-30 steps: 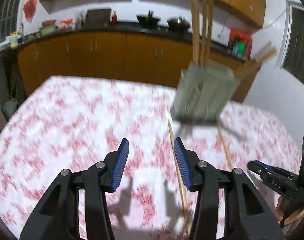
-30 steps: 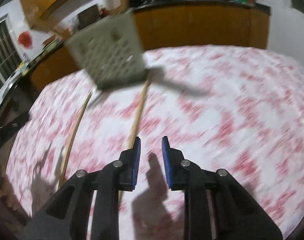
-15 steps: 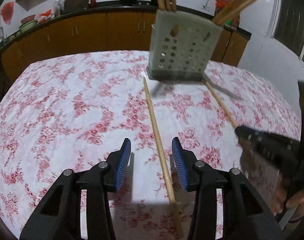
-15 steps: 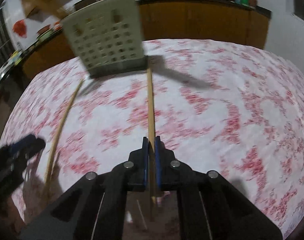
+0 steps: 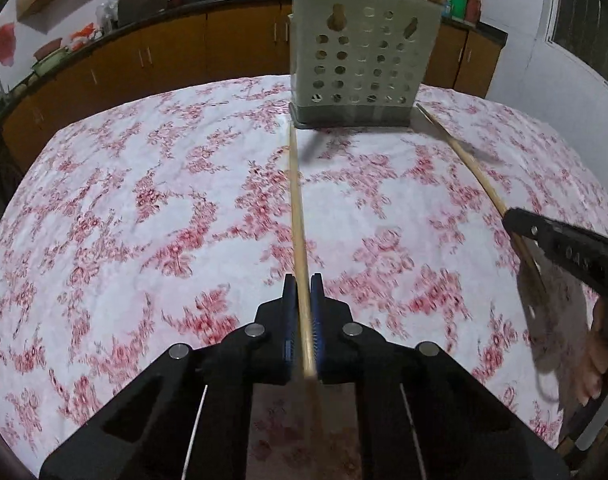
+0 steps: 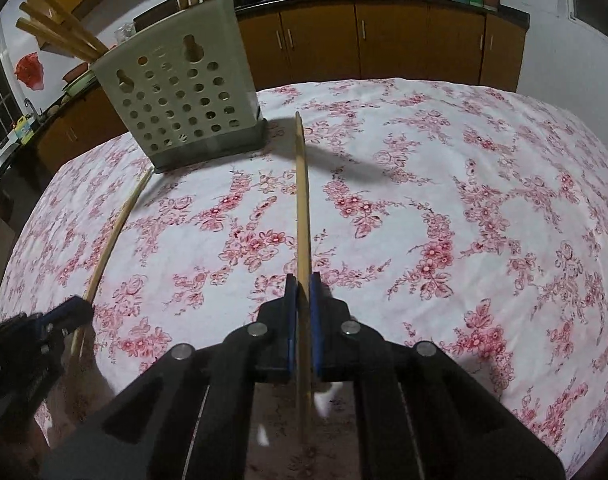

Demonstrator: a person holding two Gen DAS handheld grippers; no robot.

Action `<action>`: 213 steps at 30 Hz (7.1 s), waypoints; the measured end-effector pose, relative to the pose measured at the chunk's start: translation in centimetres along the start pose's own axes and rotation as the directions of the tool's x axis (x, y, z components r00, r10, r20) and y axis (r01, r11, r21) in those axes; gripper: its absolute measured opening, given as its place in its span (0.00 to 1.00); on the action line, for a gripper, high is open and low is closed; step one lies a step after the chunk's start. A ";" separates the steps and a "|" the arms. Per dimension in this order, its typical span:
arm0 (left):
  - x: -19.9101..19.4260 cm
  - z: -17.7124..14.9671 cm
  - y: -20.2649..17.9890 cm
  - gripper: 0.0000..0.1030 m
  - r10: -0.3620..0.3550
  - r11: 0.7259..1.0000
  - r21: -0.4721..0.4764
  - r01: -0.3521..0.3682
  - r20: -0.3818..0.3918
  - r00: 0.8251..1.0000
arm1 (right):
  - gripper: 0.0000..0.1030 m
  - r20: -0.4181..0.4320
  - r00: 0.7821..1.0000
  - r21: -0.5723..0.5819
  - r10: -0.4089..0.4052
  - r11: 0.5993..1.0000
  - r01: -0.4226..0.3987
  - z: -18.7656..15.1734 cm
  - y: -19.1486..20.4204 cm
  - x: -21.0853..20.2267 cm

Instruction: Organize utensils

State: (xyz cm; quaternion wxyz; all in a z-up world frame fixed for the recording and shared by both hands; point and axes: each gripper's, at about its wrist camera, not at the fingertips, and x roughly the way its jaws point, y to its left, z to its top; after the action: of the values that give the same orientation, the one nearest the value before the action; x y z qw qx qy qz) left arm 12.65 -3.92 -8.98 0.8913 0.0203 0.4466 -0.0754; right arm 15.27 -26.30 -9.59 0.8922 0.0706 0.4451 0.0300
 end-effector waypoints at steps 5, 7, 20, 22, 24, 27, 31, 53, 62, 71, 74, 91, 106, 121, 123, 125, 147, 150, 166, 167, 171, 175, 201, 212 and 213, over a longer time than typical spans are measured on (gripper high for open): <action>1.5 2.1 1.8 0.08 0.019 0.999 -0.029 -0.019 0.002 1.000 | 0.08 0.002 1.000 -0.004 -0.015 1.000 0.015 0.9 0.1 0.6; 2.1 2.8 2.1 0.08 0.030 0.999 -0.031 -0.029 0.003 1.000 | 0.08 0.007 0.999 -0.004 -0.032 0.999 0.032 1.5 -0.1 1.1; 2.8 3.7 3.1 0.08 0.043 0.996 -0.080 -0.039 0.039 0.998 | 0.08 0.044 0.996 -0.044 -0.074 0.996 0.076 2.6 0.0 2.2; 2.8 3.7 3.1 0.08 0.042 0.996 -0.083 -0.038 0.039 0.998 | 0.08 0.044 0.996 -0.043 -0.073 0.996 0.075 2.6 0.0 2.2; 2.8 3.6 3.1 0.08 0.040 0.996 -0.087 -0.036 0.039 0.998 | 0.08 0.044 0.996 -0.042 -0.072 0.996 0.074 2.6 0.1 2.2; 2.8 3.6 3.2 0.08 0.035 0.995 -0.092 -0.031 0.040 0.999 | 0.08 0.045 0.996 -0.043 -0.072 0.996 0.074 2.5 0.0 2.1; 2.7 3.6 3.3 0.08 0.026 0.995 -0.100 -0.022 0.041 0.999 | 0.08 0.045 0.996 -0.043 -0.072 0.996 0.074 2.5 0.0 2.1; 2.7 3.6 3.1 0.08 0.045 0.997 -0.063 -0.043 0.033 0.998 | 0.08 0.045 0.997 -0.048 -0.062 0.997 0.064 1.9 0.0 1.6; 2.3 3.1 2.8 0.08 0.064 0.997 -0.047 -0.062 0.034 0.997 | 0.08 0.044 0.997 -0.048 -0.063 0.997 0.065 1.9 0.2 1.5; 1.4 3.2 3.2 0.07 0.045 0.998 -0.050 -0.043 0.036 0.998 | 0.08 0.077 0.995 -0.030 -0.064 0.997 0.066 2.3 -0.2 -0.1; 0.3 3.8 3.5 0.07 0.034 0.998 -0.062 -0.030 0.061 0.998 | 0.08 0.117 0.991 -0.017 -0.063 0.998 0.066 3.2 -0.5 -1.7; -8.0 8.6 4.8 0.07 -0.014 0.994 -0.102 0.048 0.303 0.953 | 0.08 0.346 0.938 0.009 -0.029 1.000 0.027 7.7 -1.0 -9.9; -15.5 11.9 3.6 0.07 -0.108 0.993 0.006 0.119 0.462 0.880 | 0.08 0.532 0.831 -0.095 0.162 0.987 -0.132 11.7 2.5 -19.0; -18.5 14.6 2.1 0.07 -0.151 0.986 0.031 0.162 0.573 0.805 | 0.08 0.638 0.744 -0.138 0.198 0.980 -0.142 14.5 5.5 -21.4; -18.7 15.3 1.5 0.07 -0.158 0.986 0.046 0.162 0.586 0.795 | 0.08 0.647 0.737 -0.140 0.194 0.981 -0.136 14.9 5.8 -21.2; -18.6 15.8 0.8 0.07 -0.147 0.989 0.067 0.134 0.592 0.792 | 0.08 0.654 0.732 -0.137 0.191 0.982 -0.133 15.4 5.9 -21.0; -11.4 17.1 0.1 0.37 -0.161 0.986 0.043 0.159 0.467 0.869 | 0.28 0.564 0.813 -0.123 0.143 0.989 -0.088 17.4 6.9 -14.3; -12.5 16.7 0.6 0.40 -0.162 0.985 0.032 0.169 0.497 0.853 | 0.38 0.592 0.794 -0.105 0.139 0.990 -0.095 16.8 6.1 -15.9; -19.2 9.1 1.5 0.98 -0.005 1.000 0.003 0.004 0.682 0.731 | 0.96 0.694 0.719 -0.087 0.015 0.994 0.063 8.0 4.8 -21.3; -19.2 8.1 1.4 0.98 0.019 1.000 -0.001 -0.025 0.683 0.730 | 0.96 0.689 0.725 -0.087 0.008 0.994 0.072 7.5 4.9 -21.2; -18.8 5.4 0.8 0.98 0.084 0.994 -0.009 -0.107 0.687 0.721 | 0.96 0.668 0.744 -0.095 -0.034 0.987 0.131 4.8 5.3 -20.4; -18.0 3.0 0.3 0.98 0.106 0.989 0.005 -0.148 0.674 0.731 | 0.96 0.688 0.721 -0.082 -0.083 0.978 0.191 1.7 5.3 -20.0; -13.6 -2.9 1.0 0.98 0.117 0.993 -0.055 -0.103 0.510 0.852 | 0.96 0.494 0.865 -0.083 -0.083 0.986 0.142 -4.0 4.4 -14.6; -13.4 -3.0 1.0 0.98 0.114 0.993 -0.063 -0.095 0.504 0.856 | 0.96 0.490 0.867 -0.068 -0.092 0.987 0.144 -4.1 4.2 -14.4; -13.4 -3.0 1.0 0.98 0.112 0.994 -0.062 -0.094 0.504 0.857 | 0.96 0.489 0.867 -0.067 -0.092 0.987 0.143 -4.0 4.1 -14.4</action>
State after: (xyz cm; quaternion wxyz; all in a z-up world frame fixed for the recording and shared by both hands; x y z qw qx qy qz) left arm 2.52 -1.05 -0.05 0.9802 0.0080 0.1965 -0.0225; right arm 3.46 -23.49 0.04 0.9777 0.0034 0.2089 -0.0206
